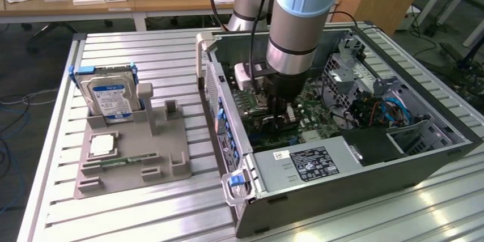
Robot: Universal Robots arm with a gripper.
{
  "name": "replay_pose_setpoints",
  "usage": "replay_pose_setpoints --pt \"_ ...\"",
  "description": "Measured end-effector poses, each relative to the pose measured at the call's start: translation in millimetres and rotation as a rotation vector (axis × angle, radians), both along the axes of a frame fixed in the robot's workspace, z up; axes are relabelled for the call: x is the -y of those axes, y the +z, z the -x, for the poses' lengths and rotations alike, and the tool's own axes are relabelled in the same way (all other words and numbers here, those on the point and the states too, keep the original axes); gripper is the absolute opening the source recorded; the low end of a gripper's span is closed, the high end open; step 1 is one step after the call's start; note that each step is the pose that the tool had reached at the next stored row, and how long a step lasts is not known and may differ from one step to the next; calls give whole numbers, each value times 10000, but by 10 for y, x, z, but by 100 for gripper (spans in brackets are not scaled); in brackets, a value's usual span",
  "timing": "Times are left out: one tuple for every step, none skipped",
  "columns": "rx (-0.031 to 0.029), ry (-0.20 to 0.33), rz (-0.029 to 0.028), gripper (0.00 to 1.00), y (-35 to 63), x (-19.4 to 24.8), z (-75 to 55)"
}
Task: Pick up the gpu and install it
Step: 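Insert the gpu into the slot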
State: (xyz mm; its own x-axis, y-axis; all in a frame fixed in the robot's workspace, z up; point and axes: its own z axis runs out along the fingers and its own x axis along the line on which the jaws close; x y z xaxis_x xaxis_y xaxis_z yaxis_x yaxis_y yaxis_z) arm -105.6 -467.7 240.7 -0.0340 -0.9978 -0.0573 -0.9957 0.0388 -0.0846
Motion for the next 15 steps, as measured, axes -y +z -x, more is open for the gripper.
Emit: replay_pose_setpoints --pt "0 1 0 46 1 0 0" --pt "-2 2 0 46 7 1 -4" --pt "-11 2 0 46 19 1 -11" --pt "-30 1 -2 46 34 0 -22" --pt "-54 0 -4 46 46 0 -33" --pt "-84 0 -4 46 56 0 -45" --pt "-156 0 -3 46 66 0 -67" --pt "-602 0 -3 46 66 0 -80" --pt "-1030 0 -1 46 66 0 -103" --pt "-1053 1 -3 46 66 0 -106" --pt "-1070 1 -10 46 67 0 -107" --pt "-1085 1 -17 46 68 0 -110" --pt "-1097 0 -19 46 68 0 -111" --pt "-1111 0 -15 46 78 0 -113" --pt "-1131 1 -15 46 92 0 -115"
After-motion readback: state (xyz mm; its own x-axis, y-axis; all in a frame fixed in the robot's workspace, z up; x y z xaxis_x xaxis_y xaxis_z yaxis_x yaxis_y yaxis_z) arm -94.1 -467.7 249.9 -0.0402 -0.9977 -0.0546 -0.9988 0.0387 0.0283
